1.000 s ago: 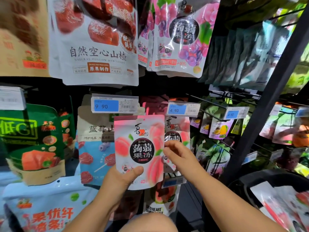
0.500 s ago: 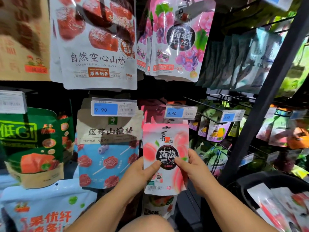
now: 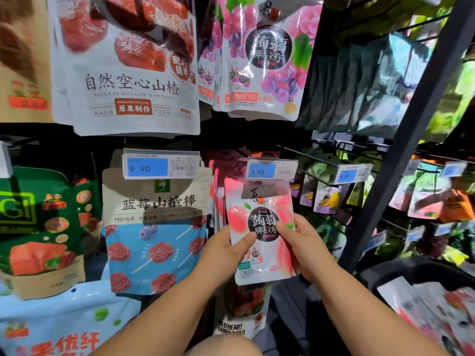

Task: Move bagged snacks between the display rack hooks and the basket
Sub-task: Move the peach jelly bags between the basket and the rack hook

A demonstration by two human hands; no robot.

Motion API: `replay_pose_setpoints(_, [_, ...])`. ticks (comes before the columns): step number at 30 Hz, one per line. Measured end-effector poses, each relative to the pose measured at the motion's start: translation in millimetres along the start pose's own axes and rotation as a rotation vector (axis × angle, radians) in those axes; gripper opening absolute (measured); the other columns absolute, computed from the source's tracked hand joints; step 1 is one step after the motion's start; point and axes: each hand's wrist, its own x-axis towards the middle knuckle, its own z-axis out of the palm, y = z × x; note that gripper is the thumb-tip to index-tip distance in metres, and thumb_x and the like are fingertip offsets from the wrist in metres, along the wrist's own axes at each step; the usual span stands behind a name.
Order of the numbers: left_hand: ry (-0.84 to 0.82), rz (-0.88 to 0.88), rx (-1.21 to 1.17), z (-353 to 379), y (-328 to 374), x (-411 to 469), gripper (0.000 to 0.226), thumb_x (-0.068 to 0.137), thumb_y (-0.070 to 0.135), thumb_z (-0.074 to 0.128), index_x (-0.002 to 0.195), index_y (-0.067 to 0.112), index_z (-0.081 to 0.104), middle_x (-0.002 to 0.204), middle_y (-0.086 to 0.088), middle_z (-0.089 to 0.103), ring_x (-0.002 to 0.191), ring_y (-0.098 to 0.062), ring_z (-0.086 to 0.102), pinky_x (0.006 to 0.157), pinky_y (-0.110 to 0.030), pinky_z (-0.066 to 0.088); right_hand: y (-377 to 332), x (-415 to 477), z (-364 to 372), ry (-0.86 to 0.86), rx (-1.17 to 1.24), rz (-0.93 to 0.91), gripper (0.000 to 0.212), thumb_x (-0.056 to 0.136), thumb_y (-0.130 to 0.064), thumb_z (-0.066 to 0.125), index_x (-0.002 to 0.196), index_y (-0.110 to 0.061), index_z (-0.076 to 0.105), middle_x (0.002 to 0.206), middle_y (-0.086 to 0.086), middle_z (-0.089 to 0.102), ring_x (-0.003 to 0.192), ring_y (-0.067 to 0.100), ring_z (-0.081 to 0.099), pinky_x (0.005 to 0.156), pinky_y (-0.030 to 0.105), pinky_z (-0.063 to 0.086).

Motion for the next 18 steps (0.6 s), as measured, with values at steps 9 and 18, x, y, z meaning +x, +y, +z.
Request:
replay_pose_setpoints(9, [0.254, 0.083, 0.043, 16, -9, -1, 0.072, 0.081, 0.030, 0.077, 0.133, 0.030, 0.027, 0.127, 0.002, 0.048, 0.116, -0.020, 0.052, 0.091, -0.033, 0.045, 14, 13, 3, 0.177, -0.446, -0.133, 0.027, 0.092, -0.030, 0.067, 0.116, -0.024, 0.056, 0.112, 0.000, 0.067, 0.103, 0.020, 0.065, 0.089, 0.045, 0.054])
replay_pose_setpoints(18, [0.090, 0.312, 0.125, 24, -29, -5, 0.071, 0.096, 0.043, 0.052, 0.139, 0.065, 0.000, 0.145, 0.033, -0.033, 0.135, 0.015, -0.016, 0.114, -0.027, 0.012, 37, -2, -9, -0.187, -0.353, -0.069, 0.099, 0.072, -0.054, 0.079, 0.145, -0.061, 0.012, 0.136, -0.034, 0.047, 0.130, -0.001, 0.047, 0.107, 0.031, 0.043])
